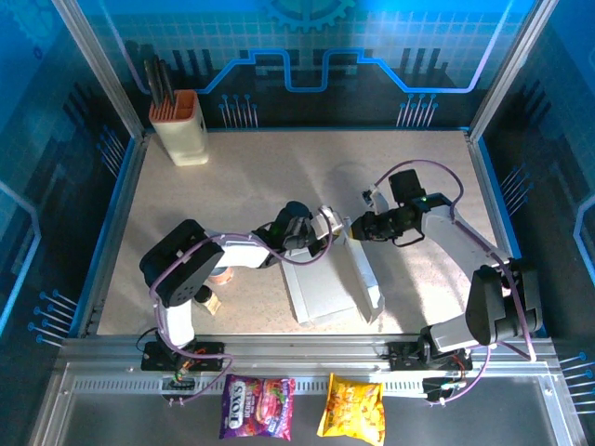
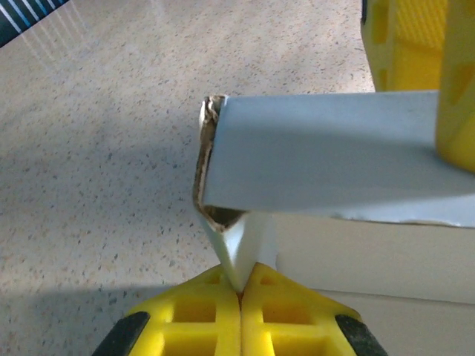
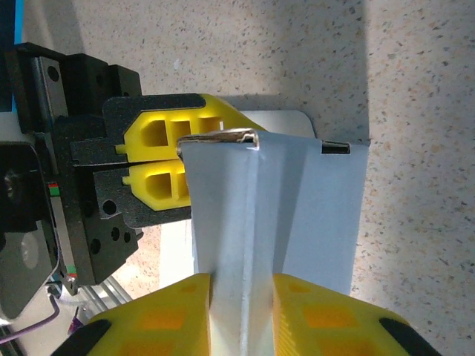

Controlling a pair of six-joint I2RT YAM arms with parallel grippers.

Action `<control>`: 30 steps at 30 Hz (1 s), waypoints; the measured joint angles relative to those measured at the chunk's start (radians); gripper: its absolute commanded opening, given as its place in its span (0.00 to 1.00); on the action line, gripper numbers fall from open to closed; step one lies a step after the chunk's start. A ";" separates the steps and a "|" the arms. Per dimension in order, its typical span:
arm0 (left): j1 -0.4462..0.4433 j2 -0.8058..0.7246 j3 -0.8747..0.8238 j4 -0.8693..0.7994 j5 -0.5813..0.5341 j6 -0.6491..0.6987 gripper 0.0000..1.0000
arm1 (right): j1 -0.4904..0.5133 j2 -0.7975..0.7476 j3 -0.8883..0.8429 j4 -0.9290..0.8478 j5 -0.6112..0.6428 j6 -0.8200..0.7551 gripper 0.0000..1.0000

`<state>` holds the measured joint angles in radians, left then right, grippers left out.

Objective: Fold the paper box

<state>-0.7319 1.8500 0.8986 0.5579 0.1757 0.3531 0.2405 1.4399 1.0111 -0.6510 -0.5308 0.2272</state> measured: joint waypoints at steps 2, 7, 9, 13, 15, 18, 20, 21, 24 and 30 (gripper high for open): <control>-0.005 -0.026 -0.026 -0.004 -0.019 -0.024 0.02 | 0.011 0.001 0.000 0.000 -0.002 0.000 0.26; -0.012 -0.080 -0.061 -0.056 -0.059 -0.073 0.07 | 0.042 0.014 0.006 0.002 -0.015 -0.008 0.26; -0.012 -0.094 -0.076 -0.060 -0.067 -0.092 0.15 | 0.049 0.021 0.008 0.002 -0.025 -0.012 0.25; -0.014 -0.099 -0.120 -0.011 -0.074 -0.142 0.20 | 0.061 0.030 0.011 0.004 -0.041 -0.023 0.25; -0.015 -0.095 -0.136 0.015 -0.075 -0.162 0.20 | 0.061 0.032 0.011 0.005 -0.047 -0.024 0.25; -0.016 -0.070 -0.144 0.071 -0.075 -0.187 0.20 | 0.061 0.033 0.011 0.005 -0.051 -0.026 0.25; -0.016 -0.047 -0.150 0.113 -0.075 -0.198 0.22 | 0.061 0.034 0.012 0.005 -0.050 -0.027 0.25; -0.016 -0.035 -0.151 0.131 -0.074 -0.201 0.22 | 0.061 0.034 0.012 0.005 -0.050 -0.027 0.25; -0.018 -0.005 -0.151 0.175 -0.074 -0.216 0.22 | 0.061 0.035 0.012 0.005 -0.051 -0.027 0.25; -0.018 0.040 -0.151 0.255 -0.071 -0.229 0.11 | 0.059 0.035 0.015 0.005 -0.048 -0.026 0.24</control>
<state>-0.7502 1.8896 0.7471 0.8131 0.1047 0.1238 0.2993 1.4750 1.0260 -0.6456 -0.5785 0.2008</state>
